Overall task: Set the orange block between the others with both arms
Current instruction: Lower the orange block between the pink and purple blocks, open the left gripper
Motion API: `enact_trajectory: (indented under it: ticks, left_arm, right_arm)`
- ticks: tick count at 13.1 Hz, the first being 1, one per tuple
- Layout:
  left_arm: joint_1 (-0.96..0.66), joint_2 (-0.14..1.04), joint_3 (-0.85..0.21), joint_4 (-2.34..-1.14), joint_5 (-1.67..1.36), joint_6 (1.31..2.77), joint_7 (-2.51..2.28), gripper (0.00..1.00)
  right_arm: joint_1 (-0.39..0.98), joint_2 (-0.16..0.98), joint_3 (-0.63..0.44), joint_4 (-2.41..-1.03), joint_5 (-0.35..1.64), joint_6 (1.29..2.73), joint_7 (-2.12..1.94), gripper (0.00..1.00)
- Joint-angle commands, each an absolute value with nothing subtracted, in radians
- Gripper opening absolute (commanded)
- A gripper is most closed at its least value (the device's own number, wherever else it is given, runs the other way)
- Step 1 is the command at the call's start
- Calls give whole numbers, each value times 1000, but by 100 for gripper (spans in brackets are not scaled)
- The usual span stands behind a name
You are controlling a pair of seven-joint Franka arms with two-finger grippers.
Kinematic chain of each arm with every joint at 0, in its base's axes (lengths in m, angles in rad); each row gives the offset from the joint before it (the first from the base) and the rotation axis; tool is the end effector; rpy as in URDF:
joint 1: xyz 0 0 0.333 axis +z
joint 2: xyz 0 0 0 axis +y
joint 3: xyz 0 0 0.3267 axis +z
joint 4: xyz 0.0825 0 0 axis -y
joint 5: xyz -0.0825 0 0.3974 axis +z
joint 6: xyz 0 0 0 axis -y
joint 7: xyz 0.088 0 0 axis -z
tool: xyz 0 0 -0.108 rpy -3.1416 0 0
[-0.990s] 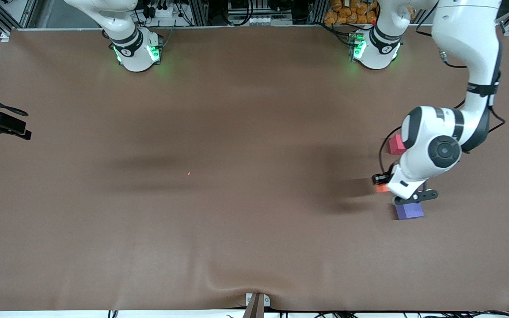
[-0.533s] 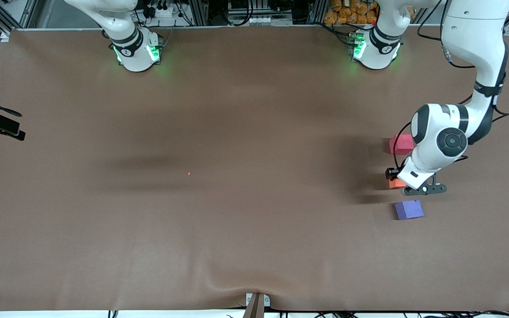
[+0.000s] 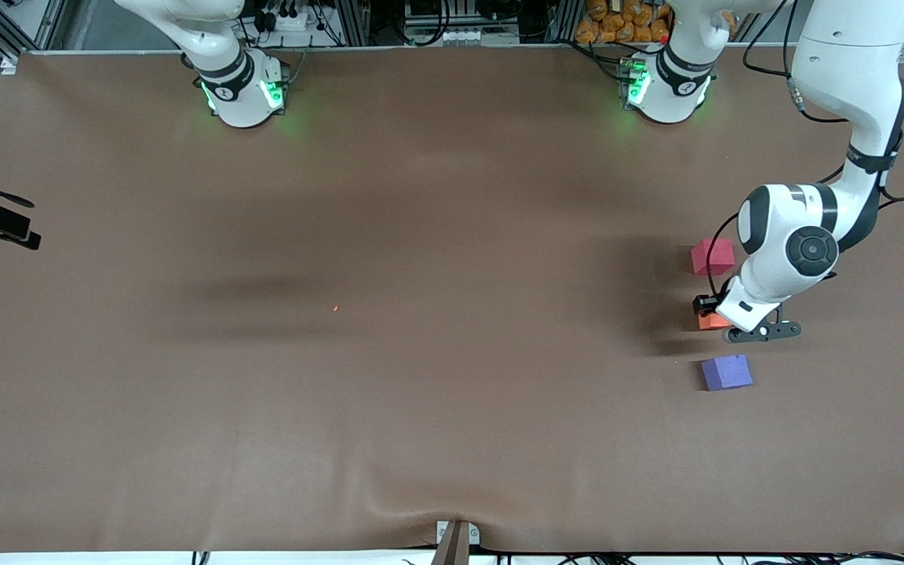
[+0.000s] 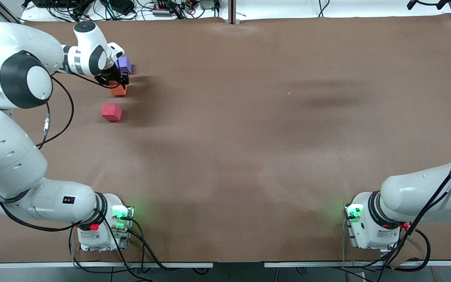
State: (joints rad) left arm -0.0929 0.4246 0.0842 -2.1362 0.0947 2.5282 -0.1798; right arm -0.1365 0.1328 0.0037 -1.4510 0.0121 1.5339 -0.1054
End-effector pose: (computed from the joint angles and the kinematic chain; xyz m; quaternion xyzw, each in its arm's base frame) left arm 0.5813 -0.0057 0.1997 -0.9980 -0.0429 0.0119 0.0453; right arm 0.6008 -0.0791 0.6110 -0.9996 0.0136 0.0240 0.0092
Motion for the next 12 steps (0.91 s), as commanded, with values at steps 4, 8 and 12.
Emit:
enact_trajectory:
  ticks: [4, 8, 12]
  left_arm:
    - [-87, 419, 67, -2115, 100, 2540, -186, 100]
    - [-87, 271, 40, -2115, 101, 2444, -189, 100]
    - [-89, 83, -12, -2004, 103, 2110, -189, 100]
  right_arm:
    - [-138, 127, 11, -1456, 6, 1537, -109, 100]
    - [-133, 127, 12, -1456, 3, 1537, -106, 100]
    - [-120, 127, 12, -1456, 0, 1537, -106, 100]
